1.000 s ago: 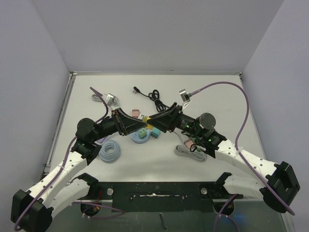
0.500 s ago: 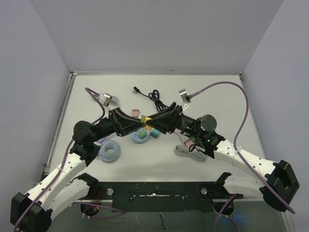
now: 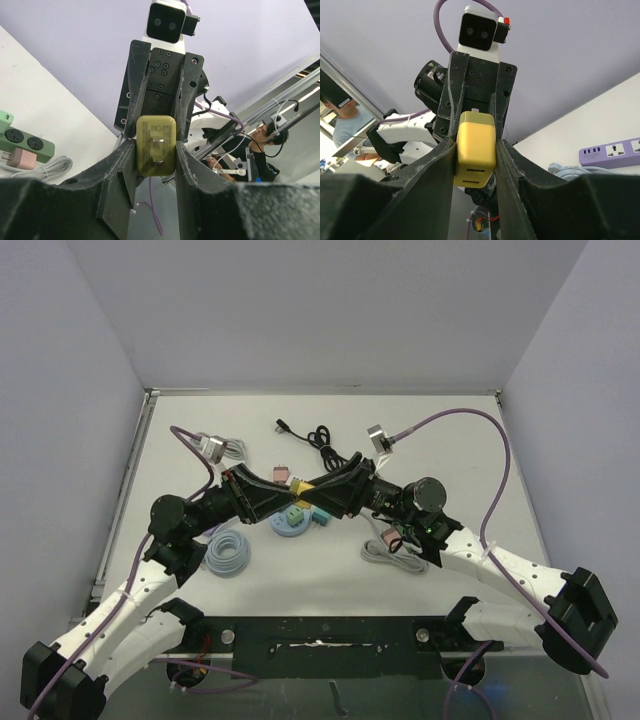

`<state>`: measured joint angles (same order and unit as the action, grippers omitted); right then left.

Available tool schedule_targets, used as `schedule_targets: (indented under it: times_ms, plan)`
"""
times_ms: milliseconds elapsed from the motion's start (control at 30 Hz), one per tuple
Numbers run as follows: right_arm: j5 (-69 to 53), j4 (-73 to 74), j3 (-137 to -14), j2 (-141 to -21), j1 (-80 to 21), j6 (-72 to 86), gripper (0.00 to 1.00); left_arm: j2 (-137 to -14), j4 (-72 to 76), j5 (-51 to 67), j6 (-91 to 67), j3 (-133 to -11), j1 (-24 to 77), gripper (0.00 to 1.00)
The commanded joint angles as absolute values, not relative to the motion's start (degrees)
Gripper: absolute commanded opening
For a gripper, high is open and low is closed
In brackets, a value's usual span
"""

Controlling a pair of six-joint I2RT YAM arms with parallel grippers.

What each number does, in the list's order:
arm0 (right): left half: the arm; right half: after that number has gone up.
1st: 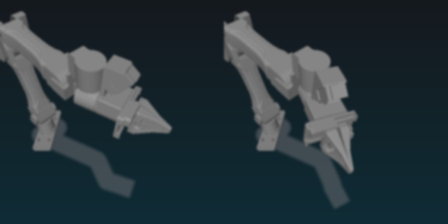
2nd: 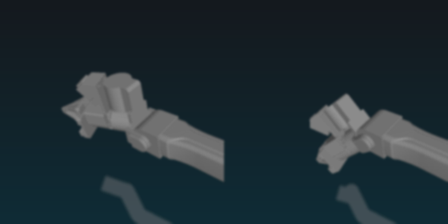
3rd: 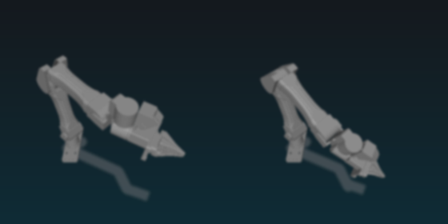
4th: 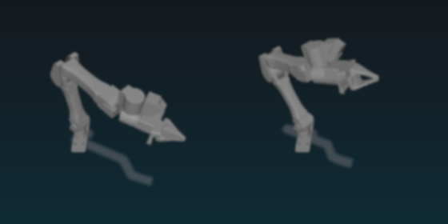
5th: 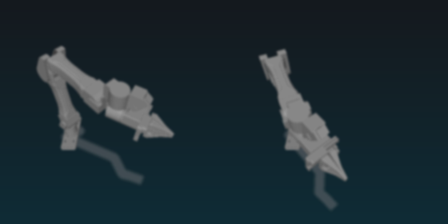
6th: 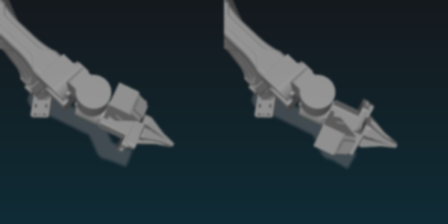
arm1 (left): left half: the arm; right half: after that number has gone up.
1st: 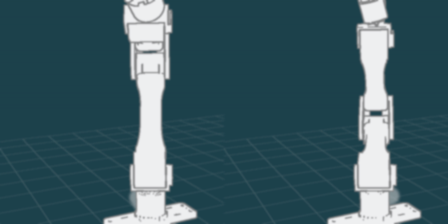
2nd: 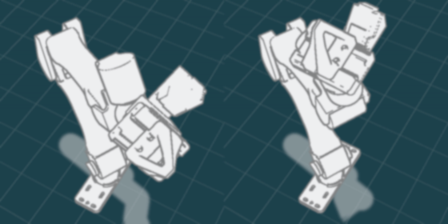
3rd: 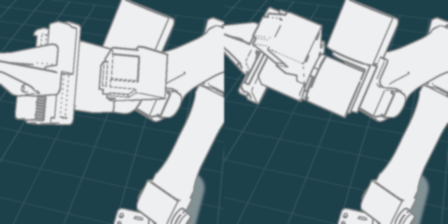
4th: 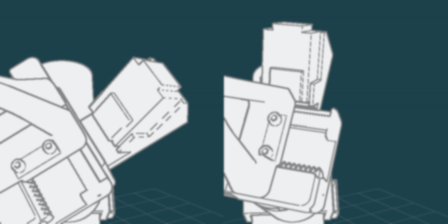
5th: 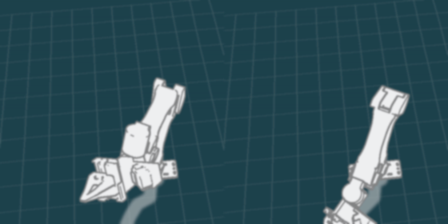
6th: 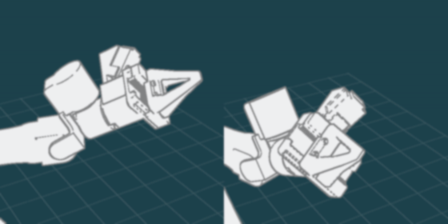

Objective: Insert the plug

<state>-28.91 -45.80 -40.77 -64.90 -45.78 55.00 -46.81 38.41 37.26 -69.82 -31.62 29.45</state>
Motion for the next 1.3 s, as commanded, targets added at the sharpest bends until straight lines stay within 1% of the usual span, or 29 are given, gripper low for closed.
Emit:
schedule_targets:
  times_ms: [0, 67, 133, 167, 300, 433, 567, 800, 1000, 1267]
  plan:
    - [-30.94, -44.13, -41.27, -64.23, -45.09, 53.78, 0.06, -45.77, 38.27, 31.44, -65.96, -32.07, 29.0, 0.3]
    - [-29.74, -36.37, -41.98, -62.6, -42.79, 50.07, 0.03, -44.59, 31.98, 28.97, -62.02, -32.43, 29.0, 0.48]
    - [-28.55, -24.18, -44.13, -60.77, -39.8, 43.48, 0.01, -42.98, 23.56, 24.79, -56.78, -33.15, 28.98, 0.56]
    - [-28.14, -17.18, -45.78, -60.18, -38.0, 38.94, 0.0, -41.99, 18.81, 21.97, -54.06, -33.75, 29.0, 0.59]
    - [-26.86, 8.99, -53.52, -60.14, -30.66, 18.66, 0.0, -39.5, 0.79, 10.03, -43.71, -36.92, 28.97, 0.63]
    - [-23.82, 31.91, -62.21, -63.64, -24.01, 6.18, 0.0, -38.42, -11.52, 0.6, -36.54, -40.36, 28.88, 0.63]
    - [-17.32, 46.09, -67.41, -67.75, -22.94, -1.07, 0.0, -37.61, -14.94, -2.64, -32.62, -41.01, 28.92, 0.63]
    - [-8.25, 55.97, -66.62, -73.65, -22.15, -5.38, 0.0, -38.32, -13.77, -0.73, -30.98, -39.31, 28.92, 0.63]
    - [-8.88, 53.8, -65.04, -72.29, -19.99, -6.26, 0.0, -38.67, -12.76, 0.72, -30.72, -38.15, 28.92, 0.63]
    - [-8.5, 51.16, -63.36, -79.15, -19.51, -8.33, 0.0, -39.64, -11.87, 1.48, -30.72, -38.16, 28.92, 0.63]
